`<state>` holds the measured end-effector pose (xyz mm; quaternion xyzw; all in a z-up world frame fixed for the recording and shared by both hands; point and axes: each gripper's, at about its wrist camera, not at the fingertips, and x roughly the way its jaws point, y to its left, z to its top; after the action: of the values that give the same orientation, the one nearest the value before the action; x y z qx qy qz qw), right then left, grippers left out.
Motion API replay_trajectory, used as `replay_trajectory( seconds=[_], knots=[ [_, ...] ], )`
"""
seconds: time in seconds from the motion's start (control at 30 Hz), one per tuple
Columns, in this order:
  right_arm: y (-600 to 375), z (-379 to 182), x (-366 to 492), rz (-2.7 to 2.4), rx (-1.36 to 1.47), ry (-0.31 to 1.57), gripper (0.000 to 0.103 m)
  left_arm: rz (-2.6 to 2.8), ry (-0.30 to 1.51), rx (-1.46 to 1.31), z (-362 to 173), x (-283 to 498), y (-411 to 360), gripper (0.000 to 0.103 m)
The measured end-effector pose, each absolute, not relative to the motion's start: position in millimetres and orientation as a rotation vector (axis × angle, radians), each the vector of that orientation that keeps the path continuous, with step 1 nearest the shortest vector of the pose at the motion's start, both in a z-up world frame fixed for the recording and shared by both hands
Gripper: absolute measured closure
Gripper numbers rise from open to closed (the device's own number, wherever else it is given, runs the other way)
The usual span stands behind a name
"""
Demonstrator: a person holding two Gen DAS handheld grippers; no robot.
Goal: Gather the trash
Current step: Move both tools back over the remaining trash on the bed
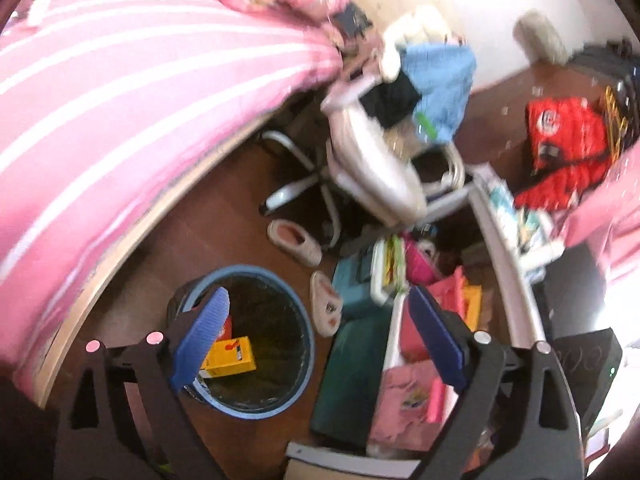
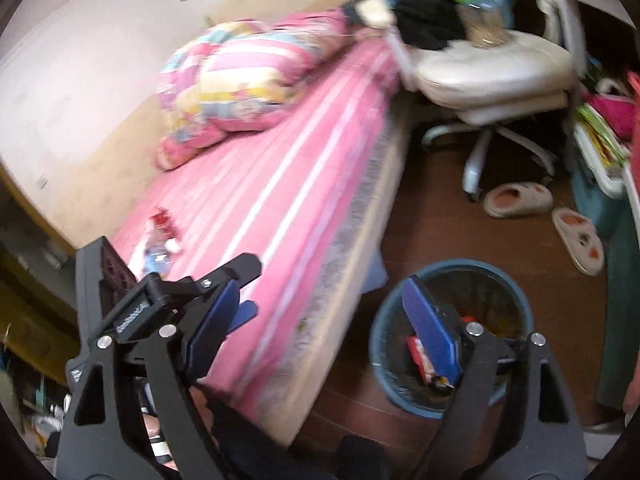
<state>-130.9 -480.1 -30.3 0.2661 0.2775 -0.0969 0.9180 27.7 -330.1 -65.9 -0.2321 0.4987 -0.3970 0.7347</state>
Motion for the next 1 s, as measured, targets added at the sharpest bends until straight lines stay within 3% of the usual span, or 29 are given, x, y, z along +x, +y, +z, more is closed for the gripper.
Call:
replay_trajectory(
  seconds=[0.5,1.0],
  knots=[
    [-333.1,23.3,-61.1,0.058,0.347,0.571,0.016,-0.687,0.923,-0.704,-7.9,52.3,-158.7,0.014],
    [-224.2,-4.0,40.6,0.179,0.175,0.736,0.015,-0.447,0.85,-0.659,-6.4,102.7,-17.3,0.014]
  ],
)
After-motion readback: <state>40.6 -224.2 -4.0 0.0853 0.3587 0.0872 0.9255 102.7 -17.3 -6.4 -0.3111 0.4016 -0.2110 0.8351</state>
